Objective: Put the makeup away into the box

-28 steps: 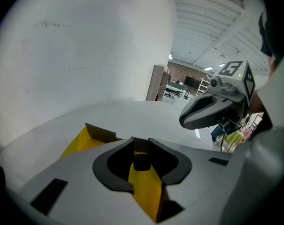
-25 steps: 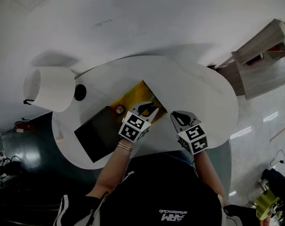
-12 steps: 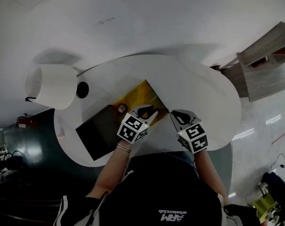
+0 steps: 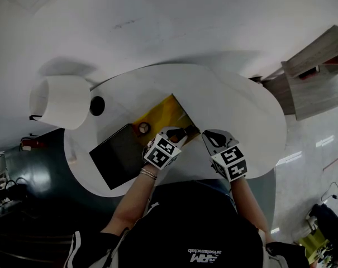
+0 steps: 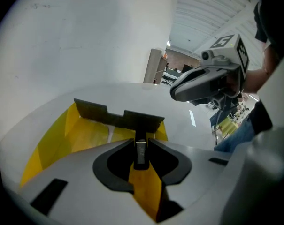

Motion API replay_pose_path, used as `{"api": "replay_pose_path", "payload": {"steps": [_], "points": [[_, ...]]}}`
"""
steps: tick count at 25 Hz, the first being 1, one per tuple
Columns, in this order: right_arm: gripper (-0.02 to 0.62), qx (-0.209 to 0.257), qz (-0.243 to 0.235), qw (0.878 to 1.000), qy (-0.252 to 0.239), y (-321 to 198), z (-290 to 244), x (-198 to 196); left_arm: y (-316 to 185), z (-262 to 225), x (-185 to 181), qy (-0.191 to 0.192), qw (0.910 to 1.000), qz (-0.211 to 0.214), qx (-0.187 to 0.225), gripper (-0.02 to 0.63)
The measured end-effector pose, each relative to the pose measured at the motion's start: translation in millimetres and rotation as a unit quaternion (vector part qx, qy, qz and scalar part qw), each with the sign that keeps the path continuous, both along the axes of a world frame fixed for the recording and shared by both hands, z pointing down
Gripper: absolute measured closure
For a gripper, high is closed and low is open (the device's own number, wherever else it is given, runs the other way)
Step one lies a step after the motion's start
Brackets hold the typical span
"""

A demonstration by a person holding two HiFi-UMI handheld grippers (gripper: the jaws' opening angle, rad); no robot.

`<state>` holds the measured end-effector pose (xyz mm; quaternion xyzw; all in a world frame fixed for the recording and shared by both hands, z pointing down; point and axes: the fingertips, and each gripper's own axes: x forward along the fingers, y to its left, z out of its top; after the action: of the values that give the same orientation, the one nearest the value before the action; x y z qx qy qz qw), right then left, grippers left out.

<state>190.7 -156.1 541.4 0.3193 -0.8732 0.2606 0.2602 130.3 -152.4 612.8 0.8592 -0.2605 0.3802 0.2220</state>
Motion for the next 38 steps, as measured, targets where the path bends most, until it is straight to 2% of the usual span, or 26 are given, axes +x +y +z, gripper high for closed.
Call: {"api": "replay_pose_path", "payload": {"steps": [7, 18, 22, 26, 28, 32, 33, 36, 38], "points": [[0.558, 0.000, -0.007, 1.000, -0.001, -1.4, -0.4, -0.8, 3.3, 15.6, -0.6, -0.031, 0.9993, 0.004, -0.019, 0.502], [0.558, -0.003, -0.023, 1.000, -0.005, 2.6, -1.4, -4.2, -0.7, 17.0, -1.6, -0.010, 0.9996, -0.015, -0.021, 0.500], [0.558, -0.001, -0.028, 1.000, -0.003, 4.8, -2.7, -3.6, 0.9, 11.3, -5.4, -0.007, 0.9995, -0.029, -0.014, 0.449], [0.558, 0.006, -0.029, 1.000, 0.000, 2.1, -4.4, -0.3, 4.7, -13.8, -16.5, 0.022, 0.9973, -0.070, -0.003, 0.448], [0.558, 0.007, -0.030, 1.000, -0.001, 0.9, -5.0, 2.3, 5.4, -31.0, -23.4, 0.057, 0.9933, -0.099, 0.012, 0.448], [0.558, 0.008, -0.034, 0.999, 0.000, 1.1, -3.4, 3.9, 10.3, -64.3, -41.9, 0.149, 0.9735, -0.171, 0.029, 0.449], [0.558, 0.008, -0.037, 0.999, 0.000, 1.5, -4.2, 3.1, 13.6, -69.2, -47.1, 0.157, 0.9703, -0.181, 0.034, 0.453], [0.558, 0.019, -0.048, 0.999, 0.001, -0.7, -9.8, -2.9, 20.4, -76.9, -60.7, 0.154, 0.9659, -0.200, 0.056, 0.545], [0.559, 0.026, -0.053, 0.998, 0.000, -1.0, -13.7, -8.5, 23.8, -80.8, -65.8, 0.162, 0.9624, -0.208, 0.065, 0.561]]}}
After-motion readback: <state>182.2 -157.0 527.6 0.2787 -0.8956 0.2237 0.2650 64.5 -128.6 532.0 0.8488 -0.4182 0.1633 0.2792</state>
